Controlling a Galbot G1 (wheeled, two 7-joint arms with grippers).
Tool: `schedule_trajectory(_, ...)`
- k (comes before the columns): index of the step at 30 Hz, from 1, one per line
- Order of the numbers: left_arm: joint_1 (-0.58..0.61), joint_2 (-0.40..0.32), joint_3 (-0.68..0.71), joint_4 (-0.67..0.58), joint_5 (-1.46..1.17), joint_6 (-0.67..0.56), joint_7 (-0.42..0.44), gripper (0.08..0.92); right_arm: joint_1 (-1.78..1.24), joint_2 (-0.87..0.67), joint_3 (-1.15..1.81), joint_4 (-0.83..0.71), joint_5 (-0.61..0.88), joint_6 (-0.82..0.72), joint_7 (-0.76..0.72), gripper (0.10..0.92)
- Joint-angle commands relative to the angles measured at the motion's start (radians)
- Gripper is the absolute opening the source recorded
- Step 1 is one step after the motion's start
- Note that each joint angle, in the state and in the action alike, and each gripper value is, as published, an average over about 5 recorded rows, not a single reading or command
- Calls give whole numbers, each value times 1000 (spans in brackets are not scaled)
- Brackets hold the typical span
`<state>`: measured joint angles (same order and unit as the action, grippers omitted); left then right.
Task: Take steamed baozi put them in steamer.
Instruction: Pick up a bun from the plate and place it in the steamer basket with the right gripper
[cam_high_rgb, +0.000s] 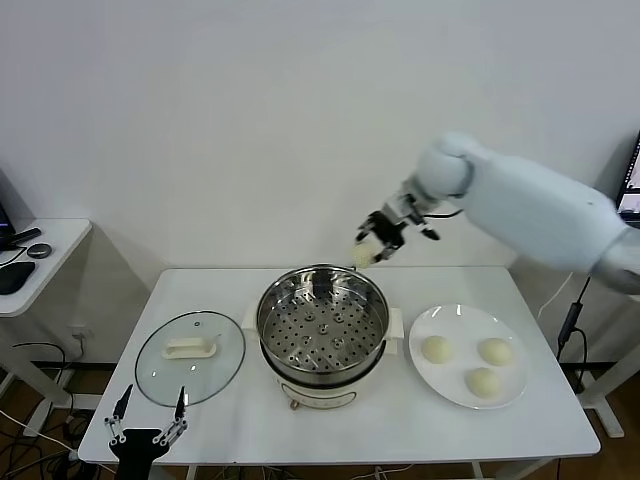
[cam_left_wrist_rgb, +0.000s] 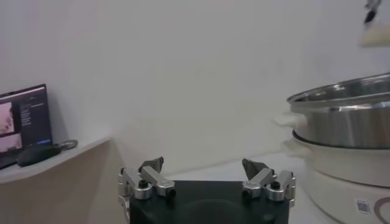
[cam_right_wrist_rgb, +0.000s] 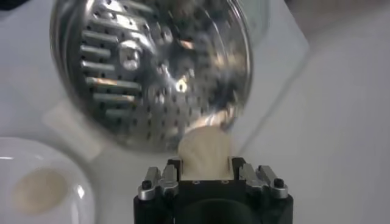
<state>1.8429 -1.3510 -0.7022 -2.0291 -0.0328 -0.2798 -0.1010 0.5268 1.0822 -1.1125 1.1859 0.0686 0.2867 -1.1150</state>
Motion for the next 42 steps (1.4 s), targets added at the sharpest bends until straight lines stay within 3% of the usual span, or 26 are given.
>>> schedule_trajectory(1, 5, -1, -12, -7, -2, 0, 0, 823, 1, 209, -135, -15, -95, 245, 20, 501)
schedule_trajectory(17, 1, -19, -26, -5, 1, 1, 0, 823, -145, 289, -45, -214, -559, 492, 133, 512)
schedule_trajectory(26, 2, -21, -26, -3, -1, 0, -1, 823, -169, 304, -10, -247, -598, 515, 168, 577)
schedule_trajectory(29, 1, -20, -27, -3, -1, -1, -1, 823, -167, 300, 11, -244, -605, 517, 186, 644)
schedule_trajectory(36, -2, -15, -33, -2, -6, -2, -2, 823, -50, 177, 18, -48, -353, 374, 128, 806)
schedule_trajectory(42, -4, 1, -38, -4, -11, 2, -1, 823, 133, -110, -100, 249, 33, -89, 28, 822)
